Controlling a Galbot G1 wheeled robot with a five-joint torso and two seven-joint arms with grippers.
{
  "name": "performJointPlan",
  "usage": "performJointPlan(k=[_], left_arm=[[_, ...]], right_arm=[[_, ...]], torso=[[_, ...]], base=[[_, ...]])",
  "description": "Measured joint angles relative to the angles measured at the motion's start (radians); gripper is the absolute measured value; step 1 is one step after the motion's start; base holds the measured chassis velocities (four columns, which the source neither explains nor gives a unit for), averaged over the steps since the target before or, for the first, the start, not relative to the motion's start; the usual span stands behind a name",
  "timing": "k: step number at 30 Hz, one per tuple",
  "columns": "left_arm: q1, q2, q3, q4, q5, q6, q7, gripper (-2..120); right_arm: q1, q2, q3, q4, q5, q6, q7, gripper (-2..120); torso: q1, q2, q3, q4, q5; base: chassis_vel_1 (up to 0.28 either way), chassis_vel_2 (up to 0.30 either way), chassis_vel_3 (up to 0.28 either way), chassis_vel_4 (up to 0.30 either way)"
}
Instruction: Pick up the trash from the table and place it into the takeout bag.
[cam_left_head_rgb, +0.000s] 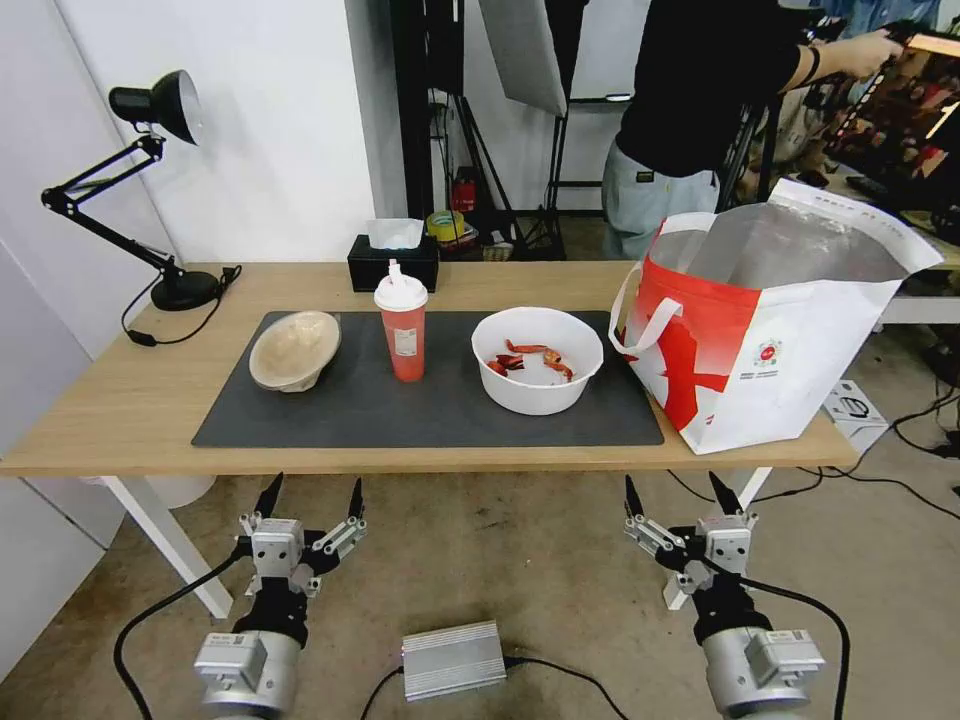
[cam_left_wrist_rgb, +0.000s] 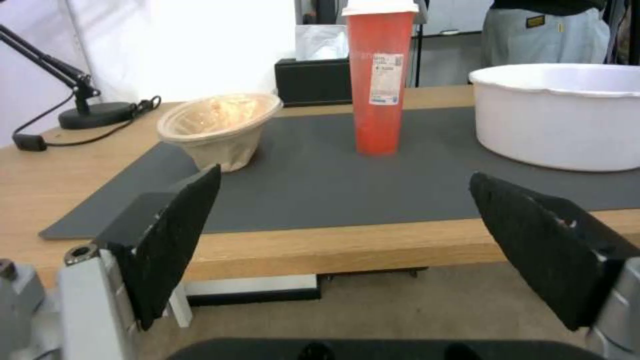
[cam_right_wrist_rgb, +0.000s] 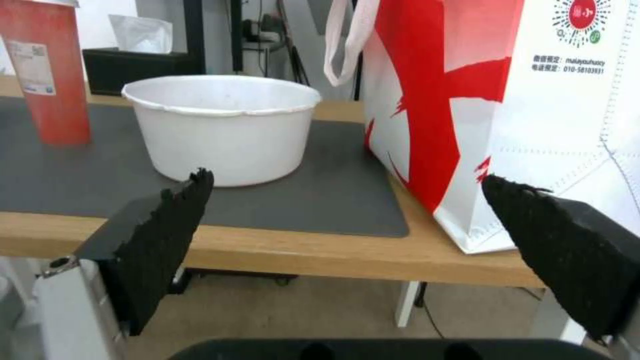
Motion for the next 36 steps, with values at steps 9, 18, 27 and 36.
performJointPlan(k=[9, 18, 27, 36], left_arm=[[0.0, 0.0, 0.0, 0.0, 0.0, 0.0, 0.0, 100], [0.0, 0.001, 0.0, 0.0, -0.001, 0.001, -0.001, 100], [-0.043, 0.122, 0.083, -0.118, -0.136, 0.137, -0.232, 100], [-0.046, 0.156, 0.101, -0.14, -0.176, 0.171, -0.279, 100]], right_arm=[[0.0, 0.0, 0.0, 0.0, 0.0, 0.0, 0.0, 100], [0.0, -0.003, 0.0, 0.0, 0.001, -0.001, 0.0, 100], [-0.041, -0.227, 0.083, 0.145, 0.153, -0.195, 0.096, 100], [-0.046, -0.314, 0.101, 0.17, 0.205, -0.257, 0.119, 100]], torso=[[0.0, 0.0, 0.0, 0.0, 0.0], [0.0, 0.0, 0.0, 0.0, 0.0], [0.0, 0.0, 0.0, -0.0002, 0.0001], [0.0, 0.0, 0.0, 0.0, 0.0001]], base=[[0.0, 0.0, 0.0, 0.0], [0.0, 0.0, 0.0, 0.0], [0.0, 0.0, 0.0, 0.0], [0.0, 0.0, 0.0, 0.0]])
